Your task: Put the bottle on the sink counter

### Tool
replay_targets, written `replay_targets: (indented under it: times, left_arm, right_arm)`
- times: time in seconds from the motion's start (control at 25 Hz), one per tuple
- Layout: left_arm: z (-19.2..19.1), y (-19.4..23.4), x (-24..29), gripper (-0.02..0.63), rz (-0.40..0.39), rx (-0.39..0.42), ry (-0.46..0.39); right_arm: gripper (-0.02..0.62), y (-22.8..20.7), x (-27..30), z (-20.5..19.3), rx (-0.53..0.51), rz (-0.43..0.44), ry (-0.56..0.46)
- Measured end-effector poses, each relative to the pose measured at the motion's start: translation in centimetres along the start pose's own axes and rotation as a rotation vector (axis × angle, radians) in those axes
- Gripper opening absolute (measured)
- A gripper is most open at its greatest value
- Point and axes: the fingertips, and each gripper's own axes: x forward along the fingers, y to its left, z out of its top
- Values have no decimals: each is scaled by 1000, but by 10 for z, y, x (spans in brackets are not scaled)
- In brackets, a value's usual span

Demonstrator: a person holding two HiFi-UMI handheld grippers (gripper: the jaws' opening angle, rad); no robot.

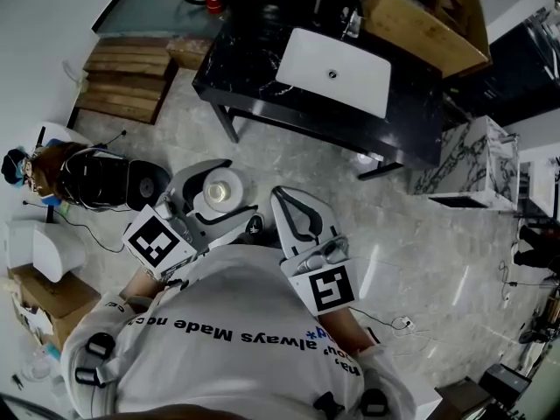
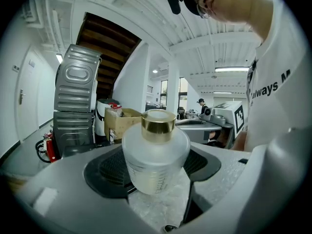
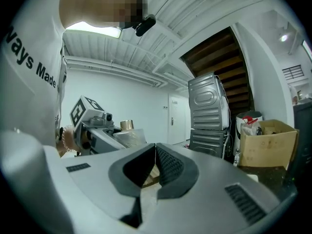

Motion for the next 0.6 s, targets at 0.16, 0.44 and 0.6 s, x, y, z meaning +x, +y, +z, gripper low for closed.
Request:
replay_targets:
  times: [0.16, 0.44, 0.6]
  left_arm:
    - [-7, 10, -14, 337, -5, 5, 6]
    - [-13, 21, -23, 337, 5, -10, 4]
    - [-12, 30, -17, 338, 13, -15, 7]
  right_arm:
    - [8, 17, 12, -4, 5, 5, 8]
    - [8, 24, 25, -9, 4, 21, 27]
    - [8, 16, 33, -10, 6, 31, 28]
